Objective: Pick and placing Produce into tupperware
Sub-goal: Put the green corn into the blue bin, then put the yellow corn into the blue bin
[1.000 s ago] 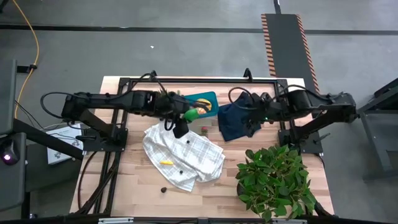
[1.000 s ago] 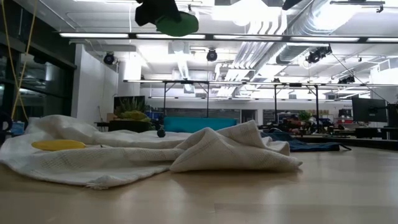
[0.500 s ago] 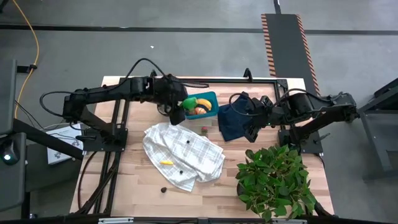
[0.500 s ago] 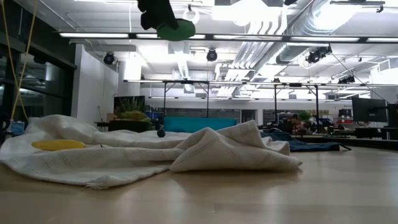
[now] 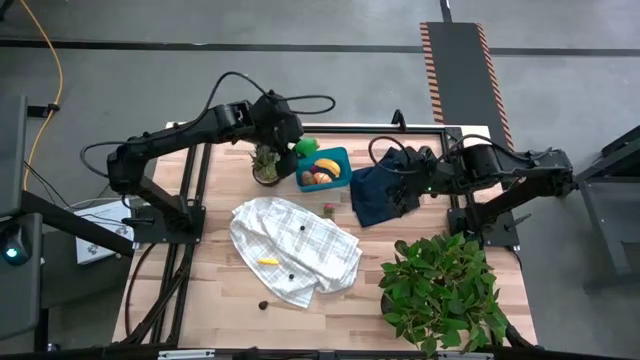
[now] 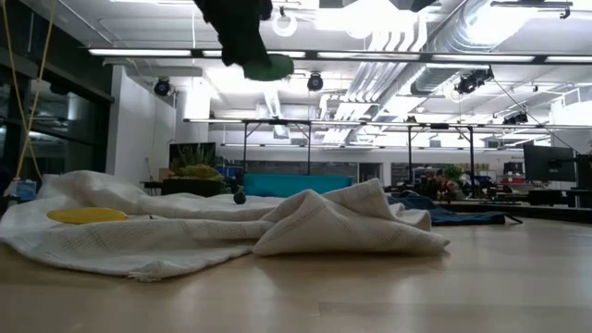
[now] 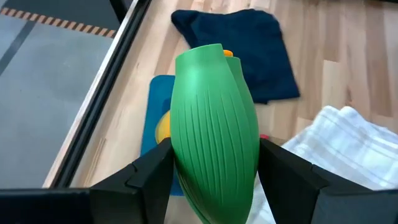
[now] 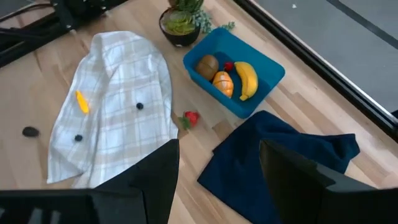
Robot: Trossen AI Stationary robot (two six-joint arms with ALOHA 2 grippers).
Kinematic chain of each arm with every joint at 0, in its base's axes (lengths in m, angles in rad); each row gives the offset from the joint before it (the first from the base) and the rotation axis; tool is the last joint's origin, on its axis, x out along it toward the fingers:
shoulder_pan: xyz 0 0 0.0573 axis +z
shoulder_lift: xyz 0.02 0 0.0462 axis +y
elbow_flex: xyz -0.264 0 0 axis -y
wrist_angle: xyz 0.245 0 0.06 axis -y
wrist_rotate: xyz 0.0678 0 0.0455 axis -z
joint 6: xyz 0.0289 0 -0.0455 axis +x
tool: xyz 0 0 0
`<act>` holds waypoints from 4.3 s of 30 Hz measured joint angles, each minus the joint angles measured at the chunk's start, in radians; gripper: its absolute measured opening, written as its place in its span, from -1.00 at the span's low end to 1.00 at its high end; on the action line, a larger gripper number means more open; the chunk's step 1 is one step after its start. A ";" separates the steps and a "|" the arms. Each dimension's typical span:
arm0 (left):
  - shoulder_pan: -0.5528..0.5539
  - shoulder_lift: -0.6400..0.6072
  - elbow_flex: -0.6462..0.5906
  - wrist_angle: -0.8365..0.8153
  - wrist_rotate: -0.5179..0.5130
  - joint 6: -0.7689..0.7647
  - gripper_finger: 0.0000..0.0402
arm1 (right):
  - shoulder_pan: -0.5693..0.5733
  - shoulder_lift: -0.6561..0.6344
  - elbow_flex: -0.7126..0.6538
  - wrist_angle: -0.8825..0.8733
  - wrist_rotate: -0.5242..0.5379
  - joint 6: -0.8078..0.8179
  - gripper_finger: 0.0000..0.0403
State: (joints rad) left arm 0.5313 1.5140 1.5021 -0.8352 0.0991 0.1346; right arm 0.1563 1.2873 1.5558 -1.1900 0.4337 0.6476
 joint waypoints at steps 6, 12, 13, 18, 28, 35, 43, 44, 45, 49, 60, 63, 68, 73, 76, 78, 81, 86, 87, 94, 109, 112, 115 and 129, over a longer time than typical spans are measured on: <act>0.034 0.098 -0.001 0.026 0.024 0.047 0.01 | -0.037 0.000 0.000 0.002 0.000 0.001 0.06; 0.031 0.203 -0.001 0.047 0.026 0.096 0.01 | -0.041 0.000 0.000 0.014 0.000 0.007 0.06; 0.032 0.219 -0.001 0.056 0.027 0.098 0.01 | -0.041 0.000 0.000 0.014 0.000 0.008 0.06; 0.032 0.287 -0.001 0.091 0.037 0.098 0.01 | -0.041 0.001 0.000 0.029 -0.001 0.009 0.06; 0.032 0.365 -0.002 0.123 0.047 0.105 0.01 | -0.041 0.001 0.000 0.037 -0.001 0.028 0.06; 0.032 0.398 -0.002 0.143 0.049 0.105 0.01 | -0.041 0.001 0.000 0.037 -0.001 0.052 0.06; 0.068 0.440 -0.002 0.132 0.046 0.099 0.01 | -0.040 0.001 0.000 0.037 -0.001 0.070 0.06; 0.075 0.445 -0.002 0.126 0.046 0.097 0.01 | -0.038 0.001 0.000 0.037 -0.002 0.070 0.06; 0.080 0.449 -0.002 0.122 0.047 0.096 0.01 | -0.038 0.001 0.000 0.038 -0.002 0.070 0.06; 0.087 0.450 -0.002 0.121 0.064 0.096 0.01 | -0.038 0.001 0.000 0.039 -0.002 0.077 0.06; 0.084 0.456 -0.002 0.125 0.069 0.096 0.01 | -0.038 0.001 0.000 0.043 -0.002 0.074 0.06; 0.084 0.456 -0.002 0.124 0.069 0.096 0.01 | -0.038 0.001 0.000 0.043 -0.002 0.073 0.06; 0.084 0.456 -0.002 0.124 0.070 0.093 0.07 | -0.038 0.001 0.000 0.043 -0.002 0.069 0.06; 0.084 0.456 -0.002 0.124 0.074 0.085 0.25 | -0.038 0.001 0.000 0.043 -0.002 0.065 0.06; 0.084 0.456 -0.002 0.124 0.074 0.085 0.31 | -0.038 0.001 0.000 0.043 -0.002 0.058 0.06; 0.084 0.456 -0.002 0.124 0.074 0.085 0.32 | -0.038 0.001 0.000 0.043 -0.002 0.052 0.06; 0.084 0.454 -0.002 0.118 0.078 0.072 0.28 | -0.038 0.001 0.000 0.043 -0.002 0.051 0.06; 0.084 0.403 -0.002 0.075 0.086 0.068 0.16 | -0.038 0.001 0.000 0.043 -0.002 0.038 0.06; 0.084 0.391 -0.002 0.065 0.087 0.068 0.13 | -0.038 0.001 0.000 0.043 -0.002 0.031 0.06; 0.084 0.259 -0.002 -0.011 0.094 0.038 -0.01 | -0.038 0.001 0.000 0.032 -0.002 -0.001 0.06; 0.051 -0.063 -0.002 -0.067 0.118 -0.144 -0.11 | -0.037 0.001 0.000 0.015 -0.002 -0.028 0.06; 0.014 -0.110 -0.002 -0.110 0.117 -0.151 -0.12 | -0.034 0.001 0.000 0.012 -0.001 -0.028 0.06; -0.035 -0.151 -0.002 -0.154 0.098 -0.167 -0.12 | -0.018 0.001 0.000 0.012 -0.002 -0.034 0.06; -0.306 -0.266 -0.002 -0.378 0.012 -0.312 -0.11 | 0.043 0.001 0.000 0.013 0.018 -0.036 0.06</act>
State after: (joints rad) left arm 0.2256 1.2480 1.5005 -1.2136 0.1116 -0.1777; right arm 0.1997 1.2881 1.5558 -1.1774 0.4514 0.6120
